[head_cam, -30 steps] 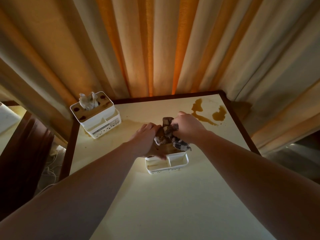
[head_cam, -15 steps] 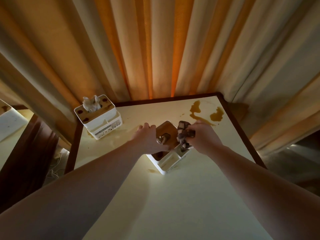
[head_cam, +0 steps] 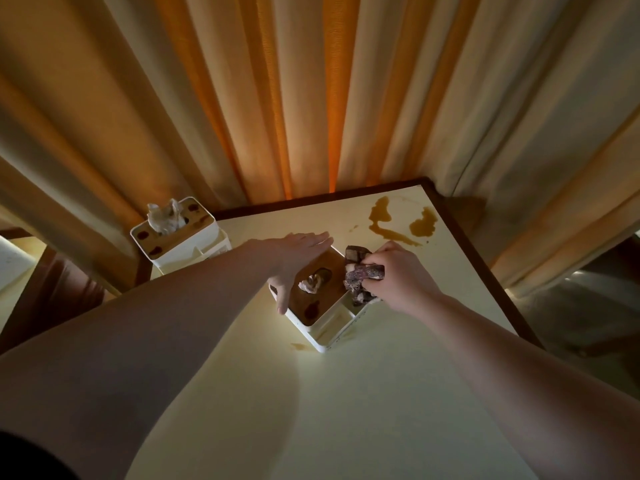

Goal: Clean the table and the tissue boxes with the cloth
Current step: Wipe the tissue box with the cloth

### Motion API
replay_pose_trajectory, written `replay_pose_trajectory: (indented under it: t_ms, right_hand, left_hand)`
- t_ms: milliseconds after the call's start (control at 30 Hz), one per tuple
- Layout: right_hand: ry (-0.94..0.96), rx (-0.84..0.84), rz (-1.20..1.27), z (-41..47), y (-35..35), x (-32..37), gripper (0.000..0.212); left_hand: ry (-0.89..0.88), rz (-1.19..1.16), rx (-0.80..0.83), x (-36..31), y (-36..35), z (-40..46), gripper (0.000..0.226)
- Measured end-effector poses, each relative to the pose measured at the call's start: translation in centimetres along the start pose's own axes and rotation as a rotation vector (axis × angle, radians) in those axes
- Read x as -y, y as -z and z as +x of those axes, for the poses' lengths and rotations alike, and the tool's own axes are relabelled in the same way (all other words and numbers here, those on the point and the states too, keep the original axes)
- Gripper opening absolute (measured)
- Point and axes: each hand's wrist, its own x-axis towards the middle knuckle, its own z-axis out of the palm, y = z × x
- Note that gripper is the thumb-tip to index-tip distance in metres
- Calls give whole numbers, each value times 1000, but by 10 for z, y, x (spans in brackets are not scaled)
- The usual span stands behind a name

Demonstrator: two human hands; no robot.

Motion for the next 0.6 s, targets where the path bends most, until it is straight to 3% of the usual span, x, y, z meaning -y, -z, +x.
replay_pose_trajectory:
  t_ms: [200, 400, 600]
  right_hand:
    - [-31, 4, 5, 1, -5, -5, 38]
    - [-42, -4, 0, 6, -3, -2, 23]
    - [-63, -9, 4, 15, -4, 0, 15]
  left_hand:
    - [-21, 55, 23, -2, 3, 10, 166]
    - [42, -44, -126, -7, -14, 7, 160]
    - [234, -272, -289, -31, -49, 8, 160]
